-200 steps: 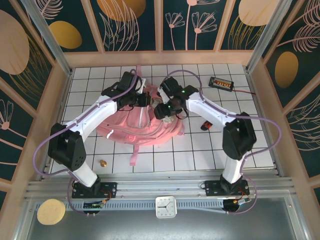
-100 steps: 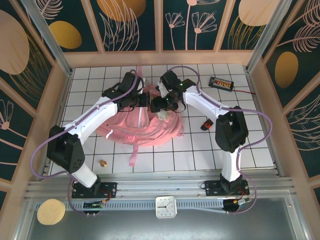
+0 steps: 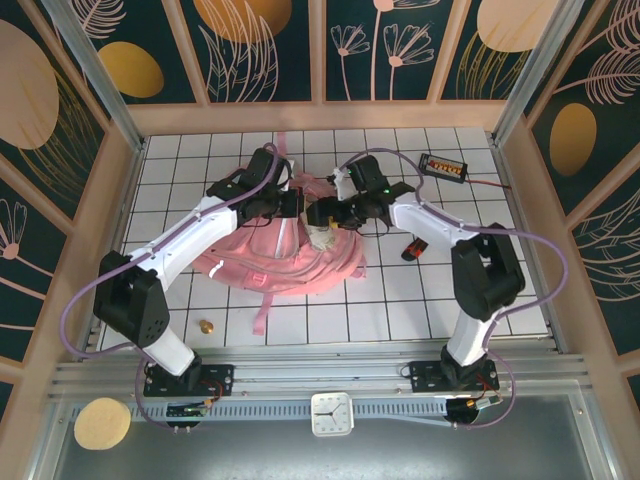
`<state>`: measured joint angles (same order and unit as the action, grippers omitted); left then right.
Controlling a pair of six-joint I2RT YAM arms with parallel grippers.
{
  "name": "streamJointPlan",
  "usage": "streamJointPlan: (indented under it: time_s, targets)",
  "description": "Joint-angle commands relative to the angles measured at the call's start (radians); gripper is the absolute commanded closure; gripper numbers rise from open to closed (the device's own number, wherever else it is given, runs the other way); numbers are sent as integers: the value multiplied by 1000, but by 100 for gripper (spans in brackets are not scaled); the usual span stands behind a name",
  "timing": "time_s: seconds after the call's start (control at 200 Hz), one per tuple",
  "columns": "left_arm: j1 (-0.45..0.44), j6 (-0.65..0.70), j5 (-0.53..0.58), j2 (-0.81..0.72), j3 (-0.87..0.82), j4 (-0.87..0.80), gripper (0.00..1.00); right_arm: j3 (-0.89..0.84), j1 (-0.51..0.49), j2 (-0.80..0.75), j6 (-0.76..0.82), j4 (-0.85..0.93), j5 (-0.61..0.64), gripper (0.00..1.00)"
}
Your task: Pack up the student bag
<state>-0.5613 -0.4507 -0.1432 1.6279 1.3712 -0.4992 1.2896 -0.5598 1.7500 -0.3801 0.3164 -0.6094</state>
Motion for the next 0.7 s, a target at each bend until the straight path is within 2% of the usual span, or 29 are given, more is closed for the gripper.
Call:
streamJointPlan:
  time_s: [0.0,0.155,0.255,0.33,0.38,0.46,0.696]
  targets:
    - [-15,-2,-56,-7,43,66,100,-58,8,-76,-63,-155,-101,29]
    - [-15,-6,-61,1,61,62,100,-100,8,-89,-112,-214,-136,36]
    - [-15,-16,-70,3,74,61,100,-129,8,-64,-176,-291,-167,46]
    - [-15,-23,-73,0,84,61,100,-137,8,-40,-215,-356,-183,58]
    - [-15,-27,-77,0,90,59,100,-136,7,-19,-249,-398,-187,61]
    - [-15,-32,-85,2,101,53,100,-123,4,22,-294,-467,-193,73]
    - [-17,-62,-123,13,114,73,100,-3,-23,154,-350,-515,-175,77]
